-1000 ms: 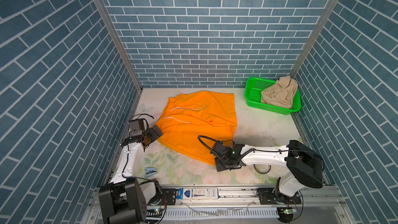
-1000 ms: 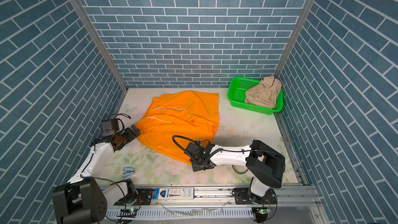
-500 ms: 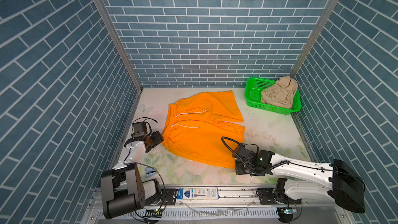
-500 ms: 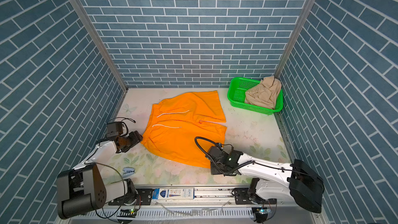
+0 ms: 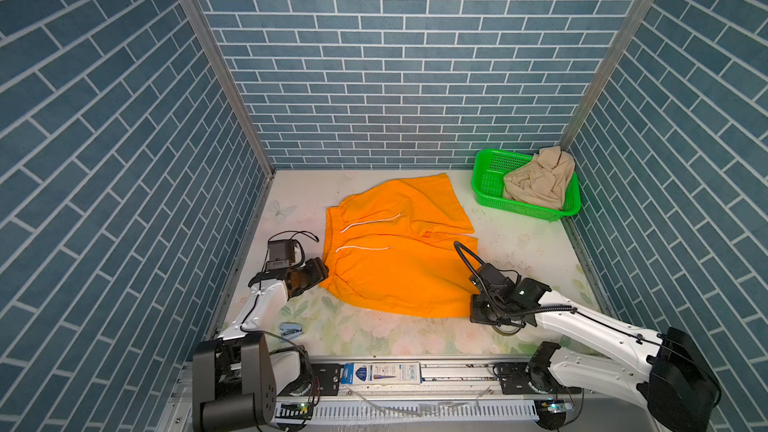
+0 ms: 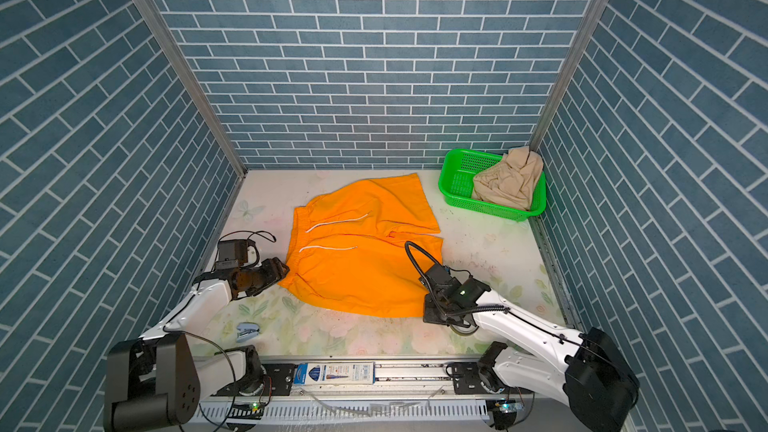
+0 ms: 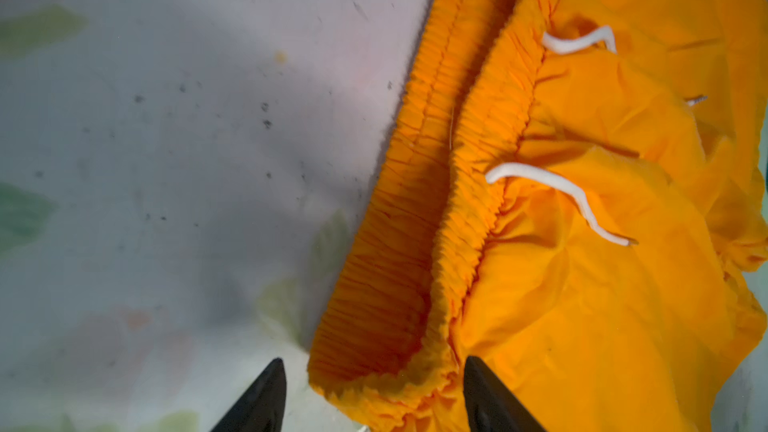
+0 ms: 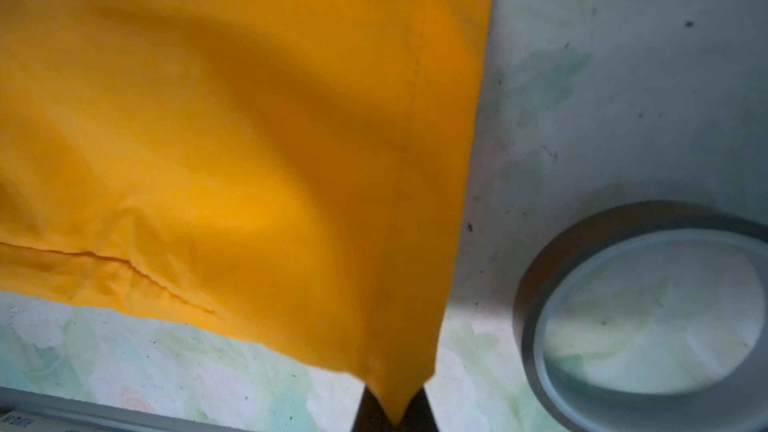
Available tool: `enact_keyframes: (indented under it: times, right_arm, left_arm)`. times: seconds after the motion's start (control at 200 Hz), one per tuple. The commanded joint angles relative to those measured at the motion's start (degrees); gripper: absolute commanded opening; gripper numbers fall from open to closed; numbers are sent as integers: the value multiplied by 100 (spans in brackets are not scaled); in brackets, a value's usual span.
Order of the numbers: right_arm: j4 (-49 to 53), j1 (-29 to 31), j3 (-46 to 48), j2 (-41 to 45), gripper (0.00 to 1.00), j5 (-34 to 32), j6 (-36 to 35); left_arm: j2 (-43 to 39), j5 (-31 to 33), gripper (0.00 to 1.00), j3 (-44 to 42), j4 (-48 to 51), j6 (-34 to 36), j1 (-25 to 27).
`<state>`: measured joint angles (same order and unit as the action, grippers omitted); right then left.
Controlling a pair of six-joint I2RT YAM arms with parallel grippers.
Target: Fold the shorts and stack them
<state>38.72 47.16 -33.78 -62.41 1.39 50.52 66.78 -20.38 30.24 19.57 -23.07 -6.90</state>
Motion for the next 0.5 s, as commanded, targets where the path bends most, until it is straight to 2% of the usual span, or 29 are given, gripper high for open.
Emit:
enact_keyframes:
  times: [0.0,0.17,0.315,0.405,0.495]
  right_arm:
    - [39,-108,-213,-166,0,141,-317]
    - [-80,-287,-349,-400,0,336,-540]
    - [30,-422,-467,-438,0,336,-670]
    - [104,-483,-525,-439,0,336,-716]
    - [156,-523,-562,-425,0,336,-742]
  left_arm:
    - [-157,135,68,-186,224,43,166]
    - [-420,56,67,-306,-18,101,224]
    - [-286,105,61,-131,108,122,265]
    - [-162,87,51,-49,189,138,309]
    - [-47,230,34,33,405,127,338]
